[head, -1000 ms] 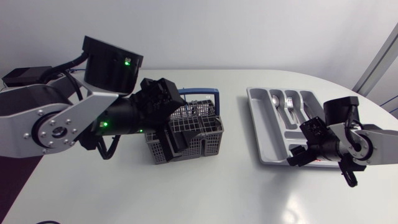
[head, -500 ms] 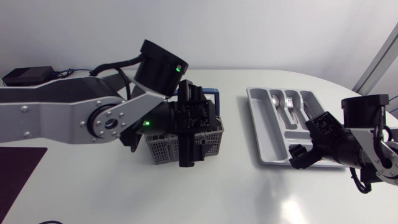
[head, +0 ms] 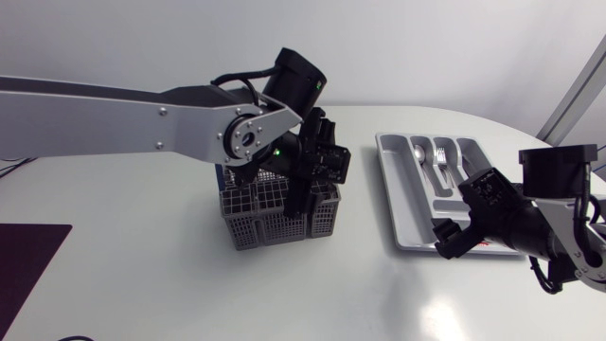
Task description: Unload the cutlery basket into the drawer organizer.
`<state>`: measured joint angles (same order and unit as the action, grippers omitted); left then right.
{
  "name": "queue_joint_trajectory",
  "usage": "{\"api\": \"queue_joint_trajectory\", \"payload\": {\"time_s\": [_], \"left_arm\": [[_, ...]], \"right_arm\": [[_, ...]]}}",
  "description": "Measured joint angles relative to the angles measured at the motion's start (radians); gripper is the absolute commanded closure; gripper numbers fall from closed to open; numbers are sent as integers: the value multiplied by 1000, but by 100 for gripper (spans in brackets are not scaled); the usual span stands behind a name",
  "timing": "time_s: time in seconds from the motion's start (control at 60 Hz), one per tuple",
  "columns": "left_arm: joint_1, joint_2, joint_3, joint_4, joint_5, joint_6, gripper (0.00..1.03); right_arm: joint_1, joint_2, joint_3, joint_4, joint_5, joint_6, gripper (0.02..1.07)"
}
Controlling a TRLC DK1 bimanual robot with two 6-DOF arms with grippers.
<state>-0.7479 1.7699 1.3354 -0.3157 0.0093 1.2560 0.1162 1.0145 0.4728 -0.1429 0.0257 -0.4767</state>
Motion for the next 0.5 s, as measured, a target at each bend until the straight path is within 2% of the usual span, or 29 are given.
{"api": "queue_joint_trajectory", "payload": {"time_s": [0.35,0.383,0.5], "left_arm": [[2,52,38,-16,-8,75,57],[2,58,40,-16,-11,78,66],[2,73,43,-21,-15,81,72]], "right_arm": [[1,48,-2,50,0,0,16],[2,49,-2,51,0,0,16],[7,50,-2,58,0,0,16]]}}
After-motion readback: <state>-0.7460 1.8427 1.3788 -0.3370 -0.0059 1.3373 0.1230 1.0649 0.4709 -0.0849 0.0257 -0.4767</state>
